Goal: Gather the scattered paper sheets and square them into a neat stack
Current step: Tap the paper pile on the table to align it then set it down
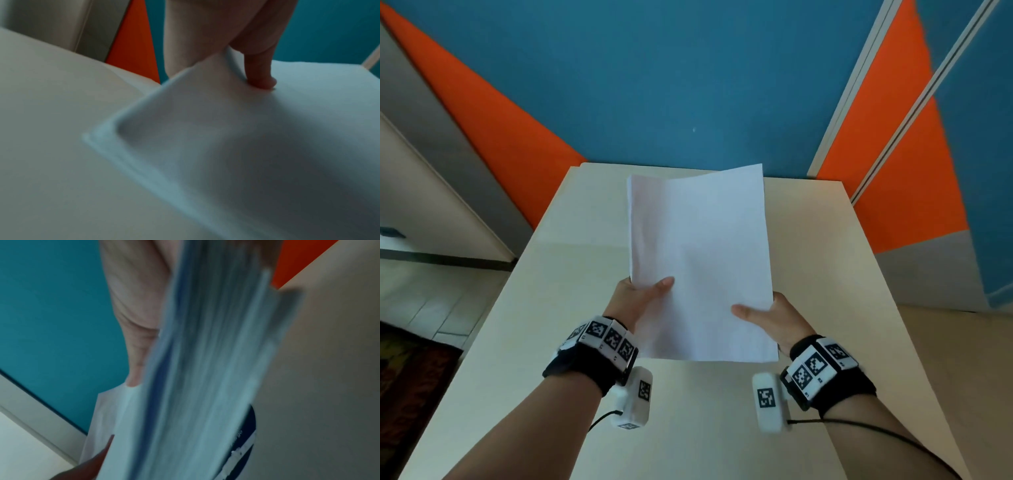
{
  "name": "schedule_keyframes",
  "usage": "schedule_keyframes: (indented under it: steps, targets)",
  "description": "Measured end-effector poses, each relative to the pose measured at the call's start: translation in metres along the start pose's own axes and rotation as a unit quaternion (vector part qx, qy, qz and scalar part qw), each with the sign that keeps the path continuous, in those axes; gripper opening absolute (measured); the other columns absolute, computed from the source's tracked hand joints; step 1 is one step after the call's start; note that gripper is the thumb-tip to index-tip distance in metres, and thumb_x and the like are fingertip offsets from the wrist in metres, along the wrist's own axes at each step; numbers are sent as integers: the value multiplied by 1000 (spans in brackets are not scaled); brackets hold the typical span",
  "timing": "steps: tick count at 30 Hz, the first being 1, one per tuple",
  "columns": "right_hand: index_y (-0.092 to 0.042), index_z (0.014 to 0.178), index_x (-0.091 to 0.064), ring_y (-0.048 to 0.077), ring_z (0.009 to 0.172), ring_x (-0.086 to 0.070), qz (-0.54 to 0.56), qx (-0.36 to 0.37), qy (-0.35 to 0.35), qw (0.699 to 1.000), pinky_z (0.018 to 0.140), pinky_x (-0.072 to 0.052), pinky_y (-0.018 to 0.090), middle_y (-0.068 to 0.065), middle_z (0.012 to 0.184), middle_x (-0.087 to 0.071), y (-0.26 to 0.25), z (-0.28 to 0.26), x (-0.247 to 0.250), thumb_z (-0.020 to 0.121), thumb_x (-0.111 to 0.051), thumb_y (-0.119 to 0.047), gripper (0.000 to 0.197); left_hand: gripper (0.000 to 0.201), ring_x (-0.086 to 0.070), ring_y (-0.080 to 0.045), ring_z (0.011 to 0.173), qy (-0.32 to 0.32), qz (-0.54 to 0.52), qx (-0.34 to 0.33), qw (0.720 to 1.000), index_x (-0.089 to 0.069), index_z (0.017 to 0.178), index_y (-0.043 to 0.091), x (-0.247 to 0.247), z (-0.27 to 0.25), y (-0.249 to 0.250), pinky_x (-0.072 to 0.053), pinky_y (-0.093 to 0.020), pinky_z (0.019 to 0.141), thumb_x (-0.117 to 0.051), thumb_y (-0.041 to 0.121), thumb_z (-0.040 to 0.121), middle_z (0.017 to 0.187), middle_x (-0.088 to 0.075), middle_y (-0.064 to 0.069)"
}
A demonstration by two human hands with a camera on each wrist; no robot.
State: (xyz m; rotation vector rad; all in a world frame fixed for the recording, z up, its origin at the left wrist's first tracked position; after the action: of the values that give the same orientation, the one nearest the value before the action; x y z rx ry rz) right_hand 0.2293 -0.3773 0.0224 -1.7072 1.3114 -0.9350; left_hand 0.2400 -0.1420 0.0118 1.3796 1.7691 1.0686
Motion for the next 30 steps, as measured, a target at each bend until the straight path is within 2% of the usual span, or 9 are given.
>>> schedule_keyframes:
  steps: [4,8,10,13,14,18,22,26,30]
  targets:
    - [-29,94,-60,5,96,-61,-17,-16,-22,999,96,-43,27,-17,93,-66,2,14,-18,77,-71,-30,21,36,-67,-34,90,24,3,20,1000,-66,100,2,13,21,5,-53,-42,87,-79,15,69,96,-70,-18]
    - [-11,119,-58,19,107,-61,11,-40,23,999,103,-42,38,-1,108,-68,6,30,-22,84,-65,-18,36,51,-66,-31,95,-9,67,36,997,-63,109,-1,18,51,13,-53,-38,86,-78,28,71,104,-70,-15]
    - [-9,121,-57,21,110,-61,28,-49,26,998,107,-40,44,3,114,-67,2,35,-22,77,-72,-27,50,57,-66,-27,89,-28,114,39,992,-64,107,1,23,70,20,-55,-41,85,-69,47,75,99,-70,-10]
    - [-11,117,-60,19,106,-63,37,-44,56,997,102,-43,40,2,111,-70,-2,51,-13,35,-83,-62,100,53,-63,-23,83,9,177,19,984,-60,99,7,49,107,40,-52,-36,78,-52,57,83,90,-65,-2]
    - [-9,116,-61,20,103,-64,45,-44,65,996,98,-45,39,3,108,-71,-2,57,-10,34,-83,-61,100,50,-63,-26,89,37,218,12,975,-60,100,8,63,120,47,-51,-38,82,-51,54,85,95,-67,-5]
    - [-4,118,-59,19,95,-64,85,-51,78,992,75,-48,28,4,102,-70,-3,70,1,76,-73,-25,50,46,-54,-37,116,166,395,45,902,-59,121,2,130,169,60,-42,-40,98,-54,35,89,130,-57,-18]
    - [-17,103,-64,20,96,-66,71,-56,82,993,77,-49,30,-1,98,-74,8,80,9,16,-85,-62,100,64,-38,-39,126,259,449,112,848,-43,133,2,168,188,61,-36,-47,100,-62,37,82,140,-35,-21]
    - [-17,102,-65,18,93,-68,85,-49,71,993,77,-50,30,-3,93,-76,12,83,12,12,-86,-61,102,99,-31,-38,131,280,465,152,826,-31,139,-1,183,205,57,-29,-49,107,-72,54,68,141,-32,-23]
    - [-10,115,-61,25,103,-64,85,-51,72,992,94,-48,39,7,109,-71,14,84,11,15,-87,-59,115,112,-33,-38,130,270,473,173,821,-30,138,-2,199,224,57,-31,-48,107,-78,59,56,140,-35,-24]
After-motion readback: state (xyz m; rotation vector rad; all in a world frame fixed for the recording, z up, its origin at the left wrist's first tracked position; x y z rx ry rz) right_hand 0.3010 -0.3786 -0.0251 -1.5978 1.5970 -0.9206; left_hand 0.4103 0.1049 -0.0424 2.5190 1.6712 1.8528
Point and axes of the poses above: each hand's wrist, its own z-axis towards the middle knuckle, its own x-axis out of the back of the hand, y = z × x, the point moved 7 cm from there along z, towards the middle knuckle
